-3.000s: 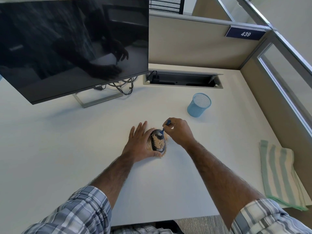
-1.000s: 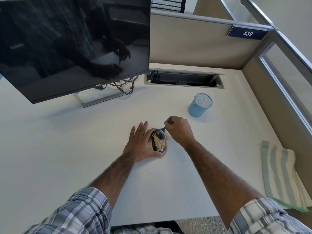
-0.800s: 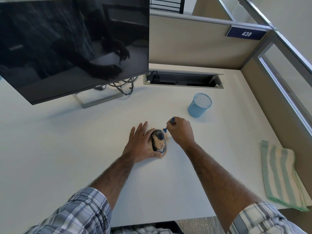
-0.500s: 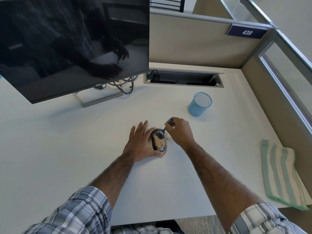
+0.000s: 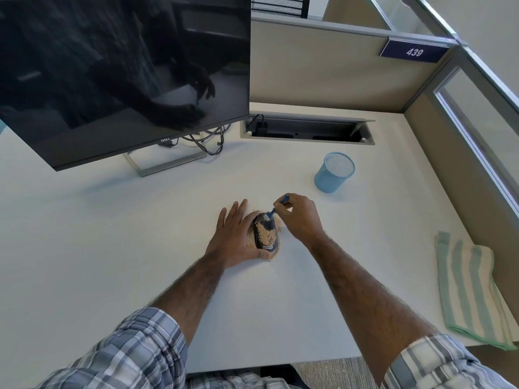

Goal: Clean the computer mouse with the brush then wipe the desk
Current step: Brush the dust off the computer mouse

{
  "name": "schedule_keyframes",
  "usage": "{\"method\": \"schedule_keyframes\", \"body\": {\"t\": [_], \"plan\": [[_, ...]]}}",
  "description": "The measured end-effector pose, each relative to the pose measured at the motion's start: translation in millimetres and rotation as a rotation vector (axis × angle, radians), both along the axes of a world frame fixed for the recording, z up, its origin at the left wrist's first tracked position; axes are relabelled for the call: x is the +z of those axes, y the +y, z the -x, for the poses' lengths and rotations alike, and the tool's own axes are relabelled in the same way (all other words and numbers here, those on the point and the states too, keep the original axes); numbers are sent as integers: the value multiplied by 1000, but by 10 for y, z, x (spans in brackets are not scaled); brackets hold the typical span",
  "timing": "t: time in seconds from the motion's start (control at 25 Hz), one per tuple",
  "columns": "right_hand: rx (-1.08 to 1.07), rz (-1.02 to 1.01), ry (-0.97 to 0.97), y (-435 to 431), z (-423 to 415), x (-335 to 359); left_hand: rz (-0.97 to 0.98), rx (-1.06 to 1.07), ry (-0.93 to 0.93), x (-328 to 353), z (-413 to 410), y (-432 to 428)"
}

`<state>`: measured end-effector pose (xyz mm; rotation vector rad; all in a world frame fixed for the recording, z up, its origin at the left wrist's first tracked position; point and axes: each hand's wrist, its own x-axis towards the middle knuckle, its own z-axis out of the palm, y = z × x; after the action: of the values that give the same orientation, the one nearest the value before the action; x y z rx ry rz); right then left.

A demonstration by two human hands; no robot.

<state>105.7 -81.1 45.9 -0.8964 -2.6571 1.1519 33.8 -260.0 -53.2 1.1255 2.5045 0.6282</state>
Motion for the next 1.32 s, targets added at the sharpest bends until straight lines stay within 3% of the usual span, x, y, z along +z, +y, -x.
{"method": "schedule_keyframes", "body": {"t": [0.32,1.32], "plan": [[77,-7,-16,-89,55,31,5,-3,9,-8,3,0],[-17,-76,-125,-333,167,27,21,-7,3,-12,11,-7]]}}
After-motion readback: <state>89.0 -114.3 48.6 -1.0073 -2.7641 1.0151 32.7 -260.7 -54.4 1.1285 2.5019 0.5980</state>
